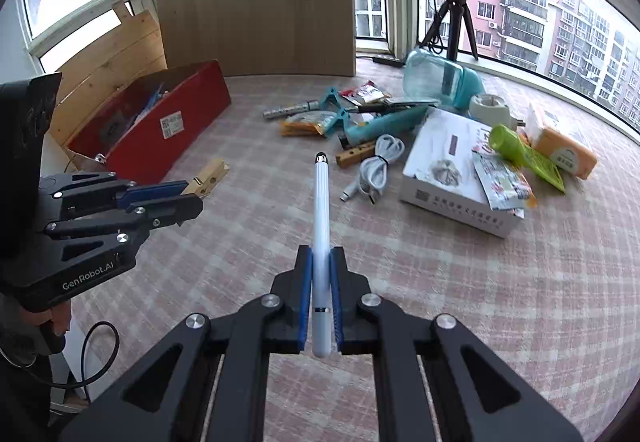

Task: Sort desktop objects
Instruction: 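Carry the wooden clothespin with the left tool while the right tool carries the pen to the box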

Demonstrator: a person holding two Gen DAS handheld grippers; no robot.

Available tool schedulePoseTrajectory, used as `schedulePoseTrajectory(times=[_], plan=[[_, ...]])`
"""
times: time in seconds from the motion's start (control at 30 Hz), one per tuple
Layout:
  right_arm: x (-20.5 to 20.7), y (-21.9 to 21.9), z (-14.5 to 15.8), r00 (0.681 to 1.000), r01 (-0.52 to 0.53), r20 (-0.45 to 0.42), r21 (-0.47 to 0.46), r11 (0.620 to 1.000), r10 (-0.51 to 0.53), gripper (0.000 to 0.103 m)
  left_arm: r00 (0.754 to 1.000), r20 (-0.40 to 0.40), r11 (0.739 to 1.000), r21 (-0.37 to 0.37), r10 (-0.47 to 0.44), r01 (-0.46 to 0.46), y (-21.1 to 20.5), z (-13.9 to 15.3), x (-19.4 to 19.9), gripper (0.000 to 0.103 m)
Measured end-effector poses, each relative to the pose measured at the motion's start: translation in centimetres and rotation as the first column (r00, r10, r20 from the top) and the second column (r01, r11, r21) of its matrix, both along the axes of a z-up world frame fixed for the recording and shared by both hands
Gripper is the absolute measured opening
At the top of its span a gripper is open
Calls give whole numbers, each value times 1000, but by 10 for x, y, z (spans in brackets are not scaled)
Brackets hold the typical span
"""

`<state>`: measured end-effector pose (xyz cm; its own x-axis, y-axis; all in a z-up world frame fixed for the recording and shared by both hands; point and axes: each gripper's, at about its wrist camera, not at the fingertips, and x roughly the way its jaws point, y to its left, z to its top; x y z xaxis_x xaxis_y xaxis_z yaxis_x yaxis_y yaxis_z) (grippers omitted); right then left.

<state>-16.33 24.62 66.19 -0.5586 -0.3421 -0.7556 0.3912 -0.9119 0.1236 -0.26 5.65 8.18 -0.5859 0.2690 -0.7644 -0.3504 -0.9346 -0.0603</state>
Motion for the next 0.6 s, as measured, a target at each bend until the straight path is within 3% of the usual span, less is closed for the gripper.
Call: schedulePoseTrajectory(times=[0.33,0.6], plan=[[-8,-90,48,990,-129,-62,-47,991,126,9,989,-66,991,28,129,-128,-88,27,2,12],[-21,-190,74,966,-246,-106,-84,966,237,9,950,-92,954,48,299,-296,-186,46,-21,12]])
